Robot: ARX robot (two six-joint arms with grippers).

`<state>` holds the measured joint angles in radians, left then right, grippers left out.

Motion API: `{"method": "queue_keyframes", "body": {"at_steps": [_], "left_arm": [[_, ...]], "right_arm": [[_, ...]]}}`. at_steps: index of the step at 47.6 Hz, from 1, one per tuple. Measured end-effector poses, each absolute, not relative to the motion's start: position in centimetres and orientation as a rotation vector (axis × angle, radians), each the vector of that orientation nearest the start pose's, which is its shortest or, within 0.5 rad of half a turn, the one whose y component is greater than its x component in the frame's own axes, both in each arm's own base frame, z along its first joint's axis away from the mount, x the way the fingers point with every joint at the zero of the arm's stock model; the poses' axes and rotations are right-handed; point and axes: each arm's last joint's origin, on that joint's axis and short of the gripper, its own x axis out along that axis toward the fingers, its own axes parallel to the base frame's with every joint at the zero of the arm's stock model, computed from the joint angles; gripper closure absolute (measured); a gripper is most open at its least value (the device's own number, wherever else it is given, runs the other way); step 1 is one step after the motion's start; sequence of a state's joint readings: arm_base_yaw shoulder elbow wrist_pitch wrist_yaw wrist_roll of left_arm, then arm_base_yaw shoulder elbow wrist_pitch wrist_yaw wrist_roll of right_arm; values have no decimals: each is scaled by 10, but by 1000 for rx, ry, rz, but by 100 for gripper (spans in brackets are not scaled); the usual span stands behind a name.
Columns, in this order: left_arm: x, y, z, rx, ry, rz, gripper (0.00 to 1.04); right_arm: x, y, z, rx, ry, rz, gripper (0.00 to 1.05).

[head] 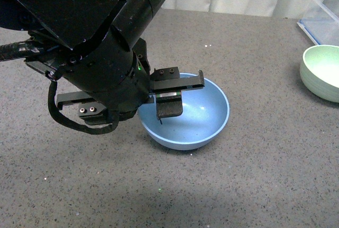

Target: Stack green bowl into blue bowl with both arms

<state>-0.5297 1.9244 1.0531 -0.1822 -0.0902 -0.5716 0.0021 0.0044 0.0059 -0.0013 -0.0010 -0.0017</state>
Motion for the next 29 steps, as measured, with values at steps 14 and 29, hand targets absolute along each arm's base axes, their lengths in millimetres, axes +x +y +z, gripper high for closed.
{"method": "queue_keyframes", "body": {"at_steps": [14, 29], "left_arm": [[323, -123, 164, -381, 895, 3, 5], [285, -29, 195, -556, 756, 143, 6]], "right_arm": [[98, 0, 165, -2, 0, 3, 9], [98, 0, 165, -2, 0, 3, 9]]}}
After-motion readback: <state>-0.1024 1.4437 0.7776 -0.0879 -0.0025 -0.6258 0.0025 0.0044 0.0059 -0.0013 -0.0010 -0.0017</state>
